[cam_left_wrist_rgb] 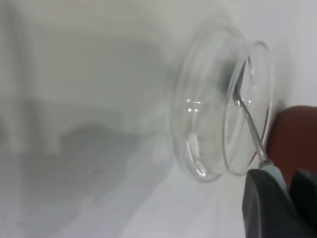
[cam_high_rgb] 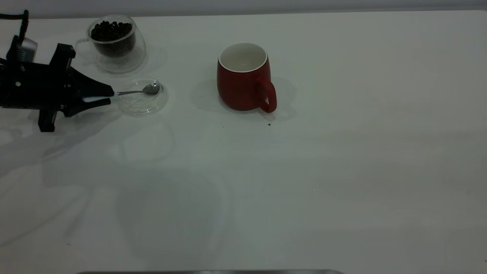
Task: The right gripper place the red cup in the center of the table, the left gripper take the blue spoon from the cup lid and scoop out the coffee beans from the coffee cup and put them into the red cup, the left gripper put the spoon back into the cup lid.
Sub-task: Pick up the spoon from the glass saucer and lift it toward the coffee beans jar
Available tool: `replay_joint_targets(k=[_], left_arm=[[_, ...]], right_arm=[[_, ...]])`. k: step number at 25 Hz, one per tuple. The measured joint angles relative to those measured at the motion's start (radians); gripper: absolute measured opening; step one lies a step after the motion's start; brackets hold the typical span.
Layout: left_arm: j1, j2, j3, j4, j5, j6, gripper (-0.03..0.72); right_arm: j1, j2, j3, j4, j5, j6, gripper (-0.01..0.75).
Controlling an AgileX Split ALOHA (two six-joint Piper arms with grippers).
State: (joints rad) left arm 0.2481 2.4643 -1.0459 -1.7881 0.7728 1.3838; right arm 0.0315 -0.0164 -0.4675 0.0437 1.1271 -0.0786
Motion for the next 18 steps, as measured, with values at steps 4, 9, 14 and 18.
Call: replay_joint_targets(k=[4,9,14,18], left_arm=[[0.000,0.000,0.000,0.000,0.007,0.000,0.117],[0.000,-0.002,0.000,0.001,0.024,-0.002,0.116],[0.003,-0.055,0.000,0.005,0.022,-0.014,0.114],[0.047,-0.109,0.000,0.038,0.030,-0.130,0.114]], right_arm=[[0.000,0.000,0.000,0.000,0.000,0.000,0.520],[0.000,0.000,0.000,0.000,0.000,0.000,0.520],[0.000,0.000,0.000,0.000,0.000,0.000,0.520],[0.000,0.000,0.000,0.000,0.000,0.000,0.520]])
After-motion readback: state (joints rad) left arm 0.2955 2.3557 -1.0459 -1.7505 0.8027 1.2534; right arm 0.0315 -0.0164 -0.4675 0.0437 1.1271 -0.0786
